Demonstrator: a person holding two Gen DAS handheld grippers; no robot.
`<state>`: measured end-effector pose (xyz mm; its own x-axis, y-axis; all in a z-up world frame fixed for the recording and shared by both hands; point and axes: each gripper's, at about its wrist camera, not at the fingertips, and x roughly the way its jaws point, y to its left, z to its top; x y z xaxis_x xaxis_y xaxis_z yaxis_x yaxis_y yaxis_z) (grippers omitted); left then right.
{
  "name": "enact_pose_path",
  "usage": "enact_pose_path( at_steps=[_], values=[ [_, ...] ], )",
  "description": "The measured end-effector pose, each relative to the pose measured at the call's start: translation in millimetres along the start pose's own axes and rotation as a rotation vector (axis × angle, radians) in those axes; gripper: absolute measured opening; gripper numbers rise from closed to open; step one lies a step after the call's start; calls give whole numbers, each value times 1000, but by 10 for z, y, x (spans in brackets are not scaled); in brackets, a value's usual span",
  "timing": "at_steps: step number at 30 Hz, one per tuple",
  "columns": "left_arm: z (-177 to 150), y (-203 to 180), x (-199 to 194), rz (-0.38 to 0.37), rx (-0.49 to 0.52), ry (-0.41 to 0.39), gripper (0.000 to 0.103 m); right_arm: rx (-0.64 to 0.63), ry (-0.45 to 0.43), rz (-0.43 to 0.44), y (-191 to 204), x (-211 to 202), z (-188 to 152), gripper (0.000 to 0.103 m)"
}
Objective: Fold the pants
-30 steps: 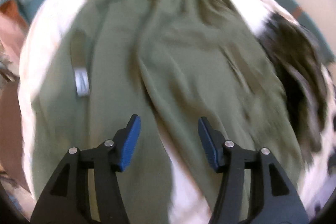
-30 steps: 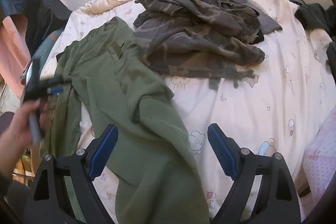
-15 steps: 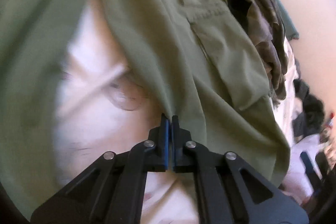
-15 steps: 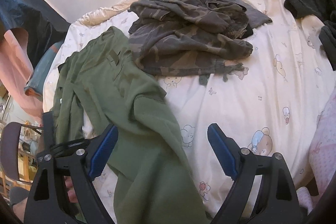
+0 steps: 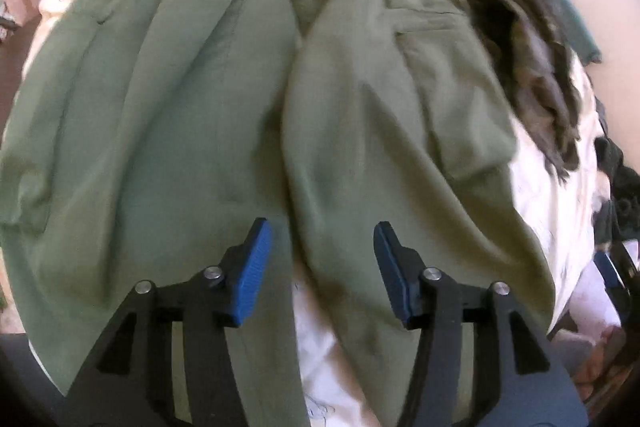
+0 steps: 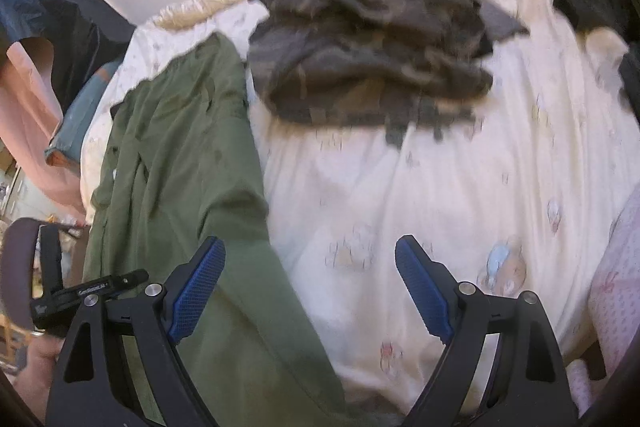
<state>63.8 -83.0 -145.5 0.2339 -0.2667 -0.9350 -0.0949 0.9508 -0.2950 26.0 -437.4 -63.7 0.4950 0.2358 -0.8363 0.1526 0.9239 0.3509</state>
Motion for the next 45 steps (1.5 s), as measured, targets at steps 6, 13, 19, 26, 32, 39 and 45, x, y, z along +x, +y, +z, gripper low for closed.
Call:
enact_pose_path(
  at_steps=[6, 13, 19, 26, 32, 39, 45],
  values=[
    [-457, -49, -275, -51, 65, -1, 50, 11, 224, 45, -62, 134, -309, 71],
    [-707, 55, -328, -88, 101, -13, 50, -216, 348, -78, 317, 320, -787, 26],
    [-717, 135, -387, -77, 105, -61, 50, -276, 319, -24, 664, -138, -804, 1],
    [-796, 221, -463, -138, 45, -34, 51, -112, 311, 40, 539, -623, -701, 1],
    [-1201, -45, -166, -176, 92, 108, 53, -96, 401, -91, 289, -78, -806, 1],
    [-1414, -515, 155, -171, 150, 76, 13, -86, 391, -76, 183, -98, -799, 1],
    [-1298, -392, -432, -276, 155, 33, 1, -64, 360, 43, 244, -371, -841, 1]
  ],
)
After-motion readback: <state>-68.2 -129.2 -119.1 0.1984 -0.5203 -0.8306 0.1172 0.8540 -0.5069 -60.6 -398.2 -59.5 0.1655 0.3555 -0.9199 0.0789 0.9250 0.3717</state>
